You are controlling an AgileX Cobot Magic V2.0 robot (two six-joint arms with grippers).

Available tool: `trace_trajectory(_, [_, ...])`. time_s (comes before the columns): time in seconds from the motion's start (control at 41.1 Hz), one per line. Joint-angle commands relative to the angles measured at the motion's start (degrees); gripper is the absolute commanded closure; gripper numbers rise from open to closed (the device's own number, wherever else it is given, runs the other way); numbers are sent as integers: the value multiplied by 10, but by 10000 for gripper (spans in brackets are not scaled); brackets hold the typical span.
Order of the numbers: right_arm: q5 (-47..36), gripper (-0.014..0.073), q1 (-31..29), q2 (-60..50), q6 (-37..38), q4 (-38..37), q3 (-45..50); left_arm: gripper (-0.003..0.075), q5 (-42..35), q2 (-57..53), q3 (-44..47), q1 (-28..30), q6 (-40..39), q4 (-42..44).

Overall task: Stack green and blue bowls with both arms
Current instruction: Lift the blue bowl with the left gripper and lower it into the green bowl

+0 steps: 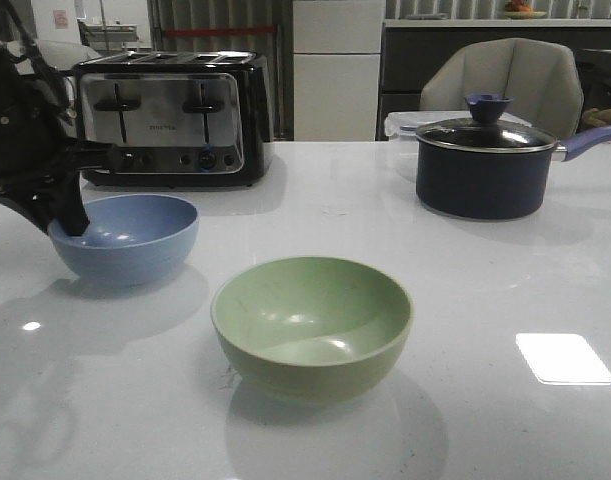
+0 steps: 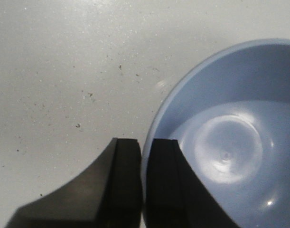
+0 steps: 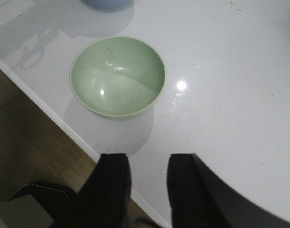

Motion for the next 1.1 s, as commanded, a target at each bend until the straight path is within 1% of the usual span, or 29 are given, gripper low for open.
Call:
trace_trajectory(0.0, [-35,252,0,-3,-6,-2,-16,627,10,-54,-23,1,15,-8])
trace_trajectory(0.171, [-35,252,0,-3,-6,-2,-16,627,42,-122,-13,-4,28,-10])
trace_trajectory(0.292, [-35,252,0,-3,-6,-2,-16,627,40,-188,23,-25,48,-14])
trace_trajectory(0.438, [-35,252,0,-3,-6,-2,-16,627,40,-254,49,-69,55,-20])
trace_trajectory(0.56, [-35,252,0,-3,-6,-2,-16,627,40,-290,64,-125,57,-20])
trace_trajectory(0.828, [-35,252,0,-3,-6,-2,-16,627,29,-281,85,-226,57,-29])
trace_trajectory(0.95, [-35,252,0,-3,-6,-2,-16,627,9,-258,85,-248,57,-35])
trace_trajectory(1.023, [-35,252,0,-3,-6,-2,-16,627,-1,-243,85,-249,60,-54])
trace_trajectory(1.072, [-35,252,0,-3,-6,-2,-16,627,-6,-232,85,-248,76,-67])
